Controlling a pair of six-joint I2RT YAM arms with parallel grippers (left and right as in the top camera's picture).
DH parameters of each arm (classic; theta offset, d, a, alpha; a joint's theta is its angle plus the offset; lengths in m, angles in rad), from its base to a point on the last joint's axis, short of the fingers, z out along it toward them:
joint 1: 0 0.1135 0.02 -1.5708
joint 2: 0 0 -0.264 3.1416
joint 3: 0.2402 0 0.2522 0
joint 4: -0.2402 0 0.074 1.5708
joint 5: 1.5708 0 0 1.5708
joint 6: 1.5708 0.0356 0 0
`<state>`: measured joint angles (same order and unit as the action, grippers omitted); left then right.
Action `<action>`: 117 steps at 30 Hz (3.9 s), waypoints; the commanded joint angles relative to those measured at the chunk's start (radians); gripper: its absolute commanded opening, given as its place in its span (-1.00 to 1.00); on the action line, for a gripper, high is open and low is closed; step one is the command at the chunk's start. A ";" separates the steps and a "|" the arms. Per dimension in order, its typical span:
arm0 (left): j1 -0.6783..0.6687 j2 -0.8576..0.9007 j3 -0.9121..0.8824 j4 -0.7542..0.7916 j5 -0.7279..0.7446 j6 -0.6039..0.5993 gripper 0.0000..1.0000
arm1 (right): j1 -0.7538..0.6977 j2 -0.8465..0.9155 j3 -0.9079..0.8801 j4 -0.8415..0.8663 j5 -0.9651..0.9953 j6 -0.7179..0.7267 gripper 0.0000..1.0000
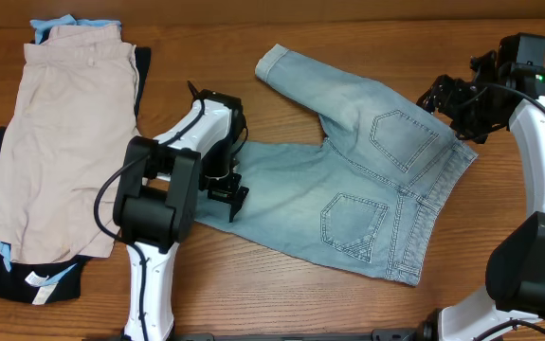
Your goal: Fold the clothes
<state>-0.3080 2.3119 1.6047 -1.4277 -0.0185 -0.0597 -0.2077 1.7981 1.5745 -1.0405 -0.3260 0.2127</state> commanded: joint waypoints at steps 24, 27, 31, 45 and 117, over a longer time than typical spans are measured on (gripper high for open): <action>0.000 -0.427 -0.122 1.150 0.185 0.194 1.00 | 0.043 -0.034 0.003 0.030 -0.008 -0.003 0.82; 0.000 -0.330 -0.120 1.265 0.189 0.195 1.00 | 0.044 -0.034 0.003 0.034 -0.008 -0.004 0.82; 0.000 -0.221 -0.108 1.327 0.196 0.195 1.00 | 0.044 -0.034 0.003 0.034 0.003 -0.005 0.82; -0.009 -0.004 -0.098 1.495 0.234 0.194 1.00 | 0.044 -0.034 0.003 0.046 0.014 -0.004 0.82; -0.051 0.022 0.919 0.012 0.164 0.195 0.99 | 0.235 0.031 -0.632 0.071 0.200 0.421 0.56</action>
<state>-0.3584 2.3295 2.4969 -1.4063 0.1463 0.1307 0.0364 1.7752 1.0302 -0.9047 -0.1242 0.5781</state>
